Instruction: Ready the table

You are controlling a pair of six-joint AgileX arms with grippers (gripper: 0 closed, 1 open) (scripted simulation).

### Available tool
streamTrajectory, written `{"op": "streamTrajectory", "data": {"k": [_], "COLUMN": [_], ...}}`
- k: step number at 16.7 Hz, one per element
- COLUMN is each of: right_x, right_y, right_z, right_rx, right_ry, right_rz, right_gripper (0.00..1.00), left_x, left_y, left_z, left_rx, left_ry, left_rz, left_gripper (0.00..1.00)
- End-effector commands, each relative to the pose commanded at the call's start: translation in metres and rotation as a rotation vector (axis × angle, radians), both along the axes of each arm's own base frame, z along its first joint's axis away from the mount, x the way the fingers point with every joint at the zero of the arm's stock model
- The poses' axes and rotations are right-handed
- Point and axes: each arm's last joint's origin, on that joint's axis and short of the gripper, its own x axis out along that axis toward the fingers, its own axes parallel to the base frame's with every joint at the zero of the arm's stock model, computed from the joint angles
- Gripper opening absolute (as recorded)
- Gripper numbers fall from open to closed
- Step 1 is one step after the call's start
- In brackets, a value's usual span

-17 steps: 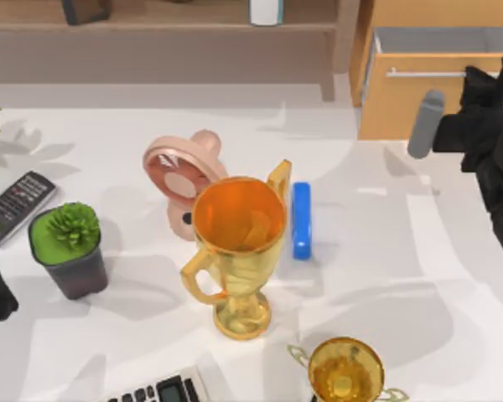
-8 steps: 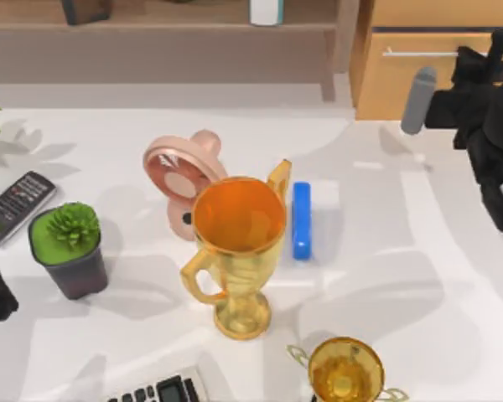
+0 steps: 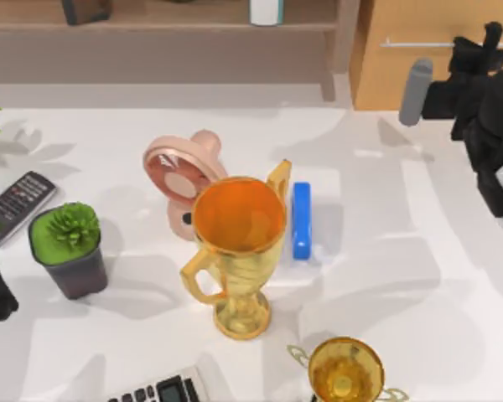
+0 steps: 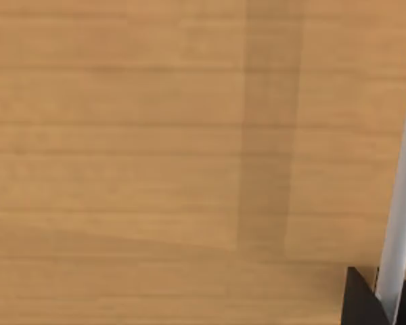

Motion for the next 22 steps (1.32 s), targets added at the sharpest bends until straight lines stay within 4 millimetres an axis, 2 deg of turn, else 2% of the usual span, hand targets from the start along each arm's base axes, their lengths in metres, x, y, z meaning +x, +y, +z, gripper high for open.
{"op": "streamTrajectory", "data": {"k": [13, 21, 22], "right_x": [0.000, 0.000, -0.009], "right_y": [0.000, 0.000, 0.001], "right_z": [0.000, 0.000, -0.014], "right_rx": [0.000, 0.000, -0.001], "right_ry": [0.000, 0.000, 0.055], "right_rz": [0.000, 0.000, 0.005], "right_gripper": [0.98, 1.00, 1.00], "left_x": [0.000, 0.000, 0.000], "left_y": [0.000, 0.000, 0.000], "left_z": [0.000, 0.000, 0.000], "left_rx": [0.000, 0.000, 0.000], "left_ry": [0.000, 0.000, 0.000], "left_rz": [0.000, 0.000, 0.000], "left_gripper": [1.00, 1.00, 1.00]}}
